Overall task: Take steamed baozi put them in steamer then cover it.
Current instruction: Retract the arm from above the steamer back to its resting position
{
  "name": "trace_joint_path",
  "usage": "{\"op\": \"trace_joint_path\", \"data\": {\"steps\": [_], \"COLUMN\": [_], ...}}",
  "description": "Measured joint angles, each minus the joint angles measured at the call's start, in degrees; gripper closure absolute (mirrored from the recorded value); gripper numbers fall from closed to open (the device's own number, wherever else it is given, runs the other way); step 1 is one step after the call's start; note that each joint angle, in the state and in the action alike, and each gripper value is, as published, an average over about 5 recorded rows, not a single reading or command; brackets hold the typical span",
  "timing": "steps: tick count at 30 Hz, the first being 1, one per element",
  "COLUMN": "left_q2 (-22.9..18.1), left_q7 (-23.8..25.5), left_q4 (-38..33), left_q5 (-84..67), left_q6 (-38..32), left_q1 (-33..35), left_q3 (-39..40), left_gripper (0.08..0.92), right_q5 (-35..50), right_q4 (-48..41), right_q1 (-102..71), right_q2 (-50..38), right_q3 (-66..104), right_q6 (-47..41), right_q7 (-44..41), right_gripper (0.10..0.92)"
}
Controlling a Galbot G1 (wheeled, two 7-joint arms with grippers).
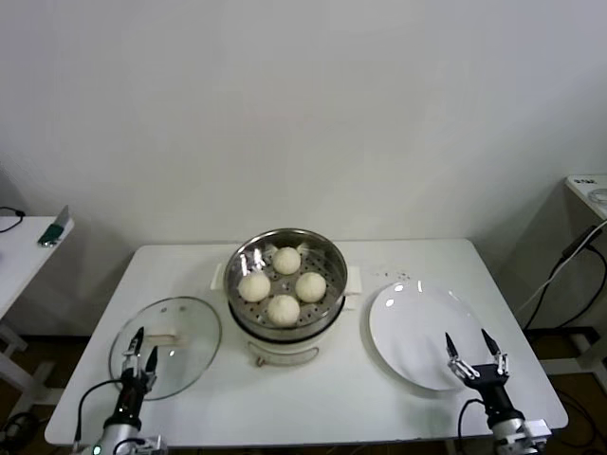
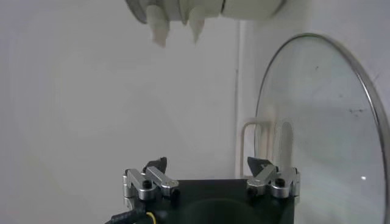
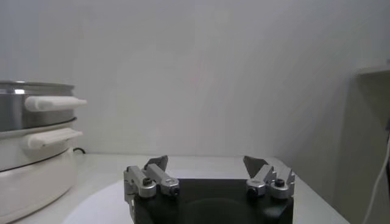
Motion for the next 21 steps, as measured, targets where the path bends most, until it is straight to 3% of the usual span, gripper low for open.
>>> {"op": "trace_joint_path", "data": {"steps": [12,21], "left_q2": [0.1,-0.6], "left_q7": [1.1,1.8], "left_q4": [6.2,7.9], "left_q5": [3.9,3.6], "left_q6": [1.4,2.3], "left_q1": [-6.8,-8.7], "left_q3": [0.6,1.0], "left_gripper": [0.189,0.424], "right_q5": [-0.2,-0.4], "right_q4": [0.8,0.4], "right_q1": [-1.9,-2.2], "right_q2": [1.7,2.7], "right_q3": [1.0,1.1], "right_q6": [1.5,1.9], "right_q7": [0.2,0.4], "right_gripper": [0.203,0.203]}}
